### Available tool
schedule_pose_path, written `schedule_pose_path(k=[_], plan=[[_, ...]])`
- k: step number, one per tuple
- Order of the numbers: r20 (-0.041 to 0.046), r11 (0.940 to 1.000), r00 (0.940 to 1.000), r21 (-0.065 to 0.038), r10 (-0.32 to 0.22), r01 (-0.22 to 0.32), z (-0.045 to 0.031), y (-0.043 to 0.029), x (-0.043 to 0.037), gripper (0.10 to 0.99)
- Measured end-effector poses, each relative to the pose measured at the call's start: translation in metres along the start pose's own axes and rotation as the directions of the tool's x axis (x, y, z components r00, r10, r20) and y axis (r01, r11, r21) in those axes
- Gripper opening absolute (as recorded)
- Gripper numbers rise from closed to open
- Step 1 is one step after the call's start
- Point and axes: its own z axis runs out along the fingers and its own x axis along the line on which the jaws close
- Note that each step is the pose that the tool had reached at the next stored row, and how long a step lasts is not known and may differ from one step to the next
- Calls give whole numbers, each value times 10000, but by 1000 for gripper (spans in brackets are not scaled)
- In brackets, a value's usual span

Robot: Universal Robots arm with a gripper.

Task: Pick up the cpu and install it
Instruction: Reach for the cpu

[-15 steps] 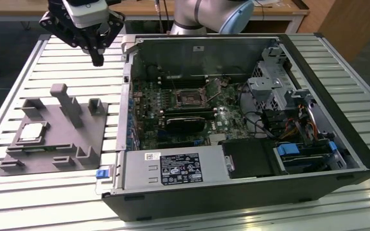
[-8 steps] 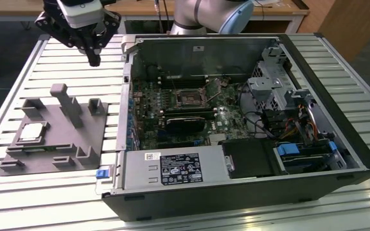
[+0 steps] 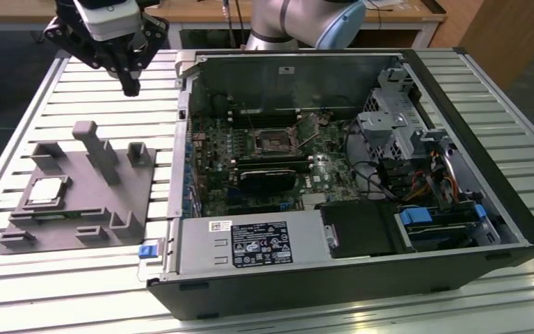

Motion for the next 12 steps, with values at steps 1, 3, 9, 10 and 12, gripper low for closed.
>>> schedule_pose_path(k=[1, 3, 9, 10, 12], plan=[[-1, 10000, 10000, 1, -1, 1, -1, -1, 12, 106], [0, 10000, 10000, 0, 0, 0, -1, -3, 36, 106], [-1, 10000, 10000, 1, -1, 1, -3, -8, 110, 106], [-1, 10000, 10000, 1, -1, 1, -3, -10, 124, 106], [-1, 10000, 10000, 0, 0, 0, -4, -12, 154, 106]])
